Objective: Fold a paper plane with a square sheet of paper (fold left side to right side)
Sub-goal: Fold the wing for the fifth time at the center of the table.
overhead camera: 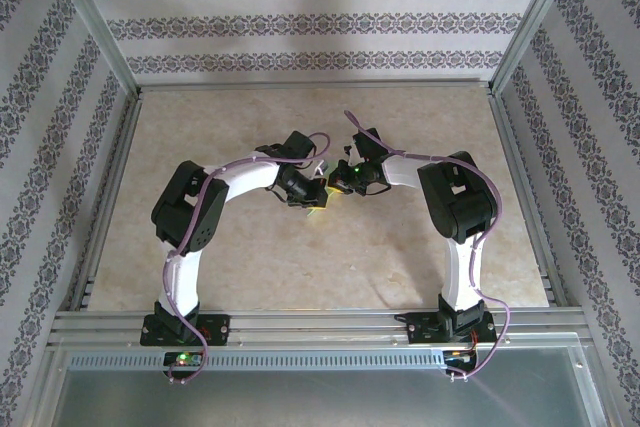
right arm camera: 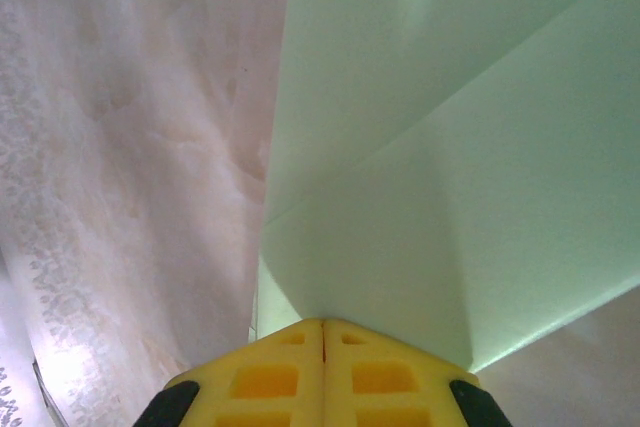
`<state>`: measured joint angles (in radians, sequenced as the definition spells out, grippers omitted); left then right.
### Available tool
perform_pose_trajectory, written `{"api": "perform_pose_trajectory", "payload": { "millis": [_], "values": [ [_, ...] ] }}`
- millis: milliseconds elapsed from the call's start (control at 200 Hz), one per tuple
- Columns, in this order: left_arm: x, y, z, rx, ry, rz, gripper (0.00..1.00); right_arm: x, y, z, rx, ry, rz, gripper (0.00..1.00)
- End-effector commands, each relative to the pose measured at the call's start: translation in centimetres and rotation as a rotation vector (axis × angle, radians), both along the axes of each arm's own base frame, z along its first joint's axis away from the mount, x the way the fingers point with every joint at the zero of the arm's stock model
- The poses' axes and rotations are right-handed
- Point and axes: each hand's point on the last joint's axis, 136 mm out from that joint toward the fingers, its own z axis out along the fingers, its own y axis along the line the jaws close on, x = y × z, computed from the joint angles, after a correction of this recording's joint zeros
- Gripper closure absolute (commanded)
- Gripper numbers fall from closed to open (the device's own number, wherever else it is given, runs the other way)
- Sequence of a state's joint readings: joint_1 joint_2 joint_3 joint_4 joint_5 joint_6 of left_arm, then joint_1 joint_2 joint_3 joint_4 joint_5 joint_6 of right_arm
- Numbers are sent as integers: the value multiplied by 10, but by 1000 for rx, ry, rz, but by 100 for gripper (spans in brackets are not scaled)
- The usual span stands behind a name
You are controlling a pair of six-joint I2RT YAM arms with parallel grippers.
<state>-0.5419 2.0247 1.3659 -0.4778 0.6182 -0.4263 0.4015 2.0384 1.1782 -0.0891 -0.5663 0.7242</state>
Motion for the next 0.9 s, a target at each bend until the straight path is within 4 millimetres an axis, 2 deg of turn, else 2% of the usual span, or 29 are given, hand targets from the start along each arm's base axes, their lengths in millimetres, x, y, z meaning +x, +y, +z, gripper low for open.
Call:
{"api": "perform_pose_trajectory", "payload": {
  "millis": [0,894],
  "values": [
    [12,-1,-4,13,-21,20,99,-41,-27,-62,-177,182,2,100],
    [18,8,-18,8,-11,79,99,-45,-31,-67,-219,199,25,100]
  ]
}}
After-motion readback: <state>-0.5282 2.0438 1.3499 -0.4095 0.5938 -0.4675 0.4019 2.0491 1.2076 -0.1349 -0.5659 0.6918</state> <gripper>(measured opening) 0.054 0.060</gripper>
